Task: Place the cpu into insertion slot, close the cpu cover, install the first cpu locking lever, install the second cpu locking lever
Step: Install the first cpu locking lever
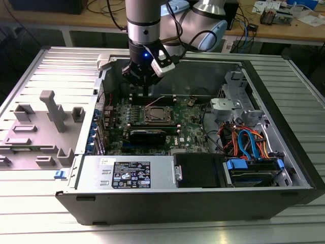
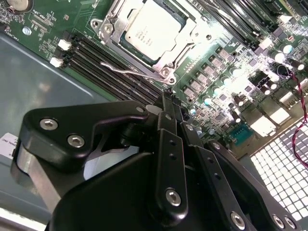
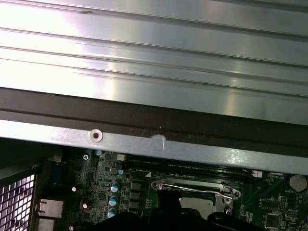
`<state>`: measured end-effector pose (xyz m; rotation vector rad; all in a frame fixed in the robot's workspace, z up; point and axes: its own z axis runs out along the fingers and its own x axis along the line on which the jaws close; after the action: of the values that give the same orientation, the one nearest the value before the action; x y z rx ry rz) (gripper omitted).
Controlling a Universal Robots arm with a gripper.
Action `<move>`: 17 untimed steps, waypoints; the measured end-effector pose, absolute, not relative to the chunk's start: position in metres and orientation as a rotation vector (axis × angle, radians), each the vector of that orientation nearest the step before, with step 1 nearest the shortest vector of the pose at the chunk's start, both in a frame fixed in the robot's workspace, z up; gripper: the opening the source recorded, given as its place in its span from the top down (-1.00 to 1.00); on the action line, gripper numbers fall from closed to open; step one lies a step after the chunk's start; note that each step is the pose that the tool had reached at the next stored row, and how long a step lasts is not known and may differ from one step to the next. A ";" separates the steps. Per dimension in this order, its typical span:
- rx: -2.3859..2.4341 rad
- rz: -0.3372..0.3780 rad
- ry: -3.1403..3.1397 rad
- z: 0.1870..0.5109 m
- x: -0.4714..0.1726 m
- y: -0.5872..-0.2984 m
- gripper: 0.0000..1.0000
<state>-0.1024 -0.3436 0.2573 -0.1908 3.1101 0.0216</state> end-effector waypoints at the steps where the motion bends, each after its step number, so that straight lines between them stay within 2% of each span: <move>1: -0.191 0.022 3.110 0.257 -0.102 -0.344 0.79; 17: -0.105 0.021 3.113 0.246 -0.098 -0.344 0.79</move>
<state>-0.0976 -0.3438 0.2457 -0.1052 3.1128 0.0206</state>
